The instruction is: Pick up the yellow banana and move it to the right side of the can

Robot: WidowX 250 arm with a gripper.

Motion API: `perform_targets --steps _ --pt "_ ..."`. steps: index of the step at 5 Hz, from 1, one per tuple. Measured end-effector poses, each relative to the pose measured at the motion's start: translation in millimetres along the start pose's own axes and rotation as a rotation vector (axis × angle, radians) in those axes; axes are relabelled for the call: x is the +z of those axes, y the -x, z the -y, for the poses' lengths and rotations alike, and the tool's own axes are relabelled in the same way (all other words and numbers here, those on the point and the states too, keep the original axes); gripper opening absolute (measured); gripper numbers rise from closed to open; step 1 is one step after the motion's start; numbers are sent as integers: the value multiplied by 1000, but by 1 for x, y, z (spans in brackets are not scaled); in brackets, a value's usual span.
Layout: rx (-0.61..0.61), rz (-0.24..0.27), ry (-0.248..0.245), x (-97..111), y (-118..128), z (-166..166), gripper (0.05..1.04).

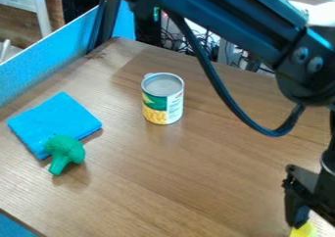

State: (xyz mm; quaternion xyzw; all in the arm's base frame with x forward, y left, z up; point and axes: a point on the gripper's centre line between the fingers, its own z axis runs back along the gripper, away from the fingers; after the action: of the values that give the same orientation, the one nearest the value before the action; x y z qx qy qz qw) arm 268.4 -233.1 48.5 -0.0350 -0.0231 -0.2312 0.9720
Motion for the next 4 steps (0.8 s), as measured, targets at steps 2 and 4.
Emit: perform_targets --steps 2,4 --pt "48 -100 -46 -13 8 -5 945" --pt "51 -124 -44 -18 17 -5 601"
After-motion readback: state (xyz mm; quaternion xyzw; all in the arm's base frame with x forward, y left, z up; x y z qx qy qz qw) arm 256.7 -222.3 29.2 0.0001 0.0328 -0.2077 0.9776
